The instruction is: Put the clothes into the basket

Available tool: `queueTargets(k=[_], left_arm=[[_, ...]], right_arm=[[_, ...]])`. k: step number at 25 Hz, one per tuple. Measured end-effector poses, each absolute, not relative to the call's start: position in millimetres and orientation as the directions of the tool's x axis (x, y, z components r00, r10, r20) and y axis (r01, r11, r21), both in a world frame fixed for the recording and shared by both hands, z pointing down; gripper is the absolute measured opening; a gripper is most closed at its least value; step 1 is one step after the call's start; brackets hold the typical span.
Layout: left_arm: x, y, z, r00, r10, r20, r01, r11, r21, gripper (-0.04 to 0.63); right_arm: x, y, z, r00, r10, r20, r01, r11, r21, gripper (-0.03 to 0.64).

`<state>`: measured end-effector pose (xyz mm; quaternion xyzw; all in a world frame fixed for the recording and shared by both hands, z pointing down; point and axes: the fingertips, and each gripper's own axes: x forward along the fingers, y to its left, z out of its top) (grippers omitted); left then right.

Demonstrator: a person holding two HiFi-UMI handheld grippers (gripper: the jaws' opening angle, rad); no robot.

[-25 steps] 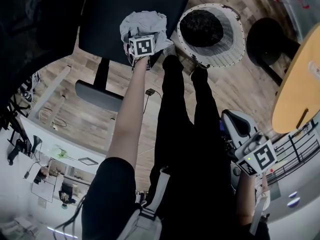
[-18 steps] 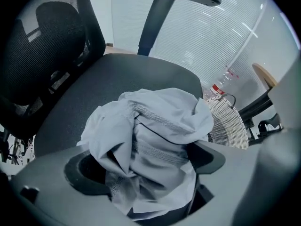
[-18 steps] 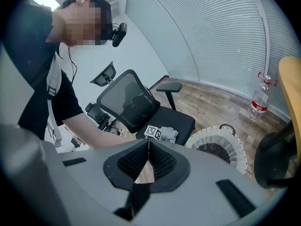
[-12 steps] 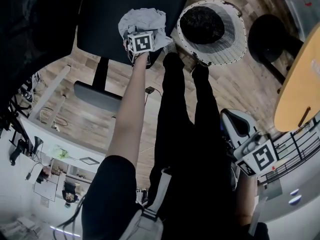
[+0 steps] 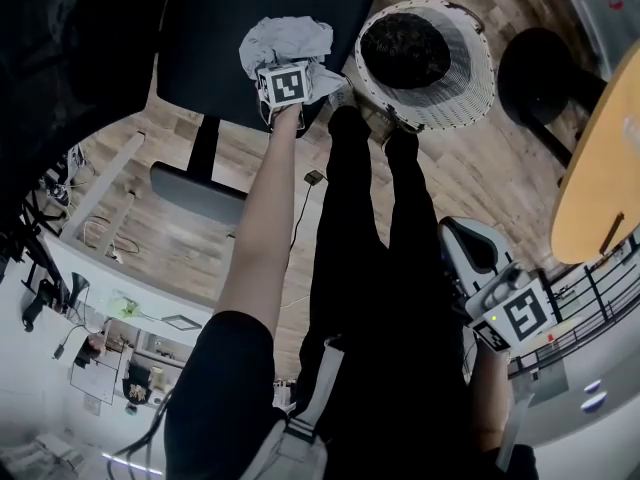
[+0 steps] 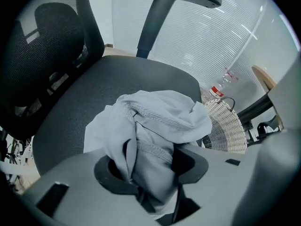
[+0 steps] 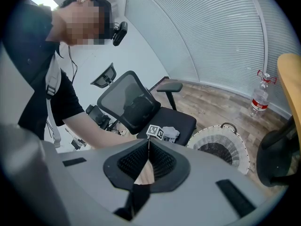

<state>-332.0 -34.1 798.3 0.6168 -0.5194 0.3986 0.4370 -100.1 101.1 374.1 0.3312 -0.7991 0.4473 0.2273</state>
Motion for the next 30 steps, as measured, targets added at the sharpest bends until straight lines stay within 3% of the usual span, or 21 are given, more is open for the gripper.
queueTargets(k=[8, 19, 30], left_arm=[[-343, -33, 794, 0.117, -0.272, 0.955, -0.992, -0.084, 0.097, 0.106], [-340, -27, 763, 0.109, -0.264, 0.958, -0.992, -0.091, 0.088, 0.091], [-327, -21, 717, 0.162, -0.331, 0.930, -0.984, -0.121, 0.129, 0.089]], right_arm=[[-98, 106, 370, -0.679, -0.338, 0.651, -0.732, 0.384, -0.563, 0.017], [-99, 102, 344, -0.680, -0.396, 0.617, -0.732, 0.415, -0.541, 0.017], [-95, 100, 310, -0.660, -0.490, 0.569, -0.751, 0.446, -0.487, 0.017]])
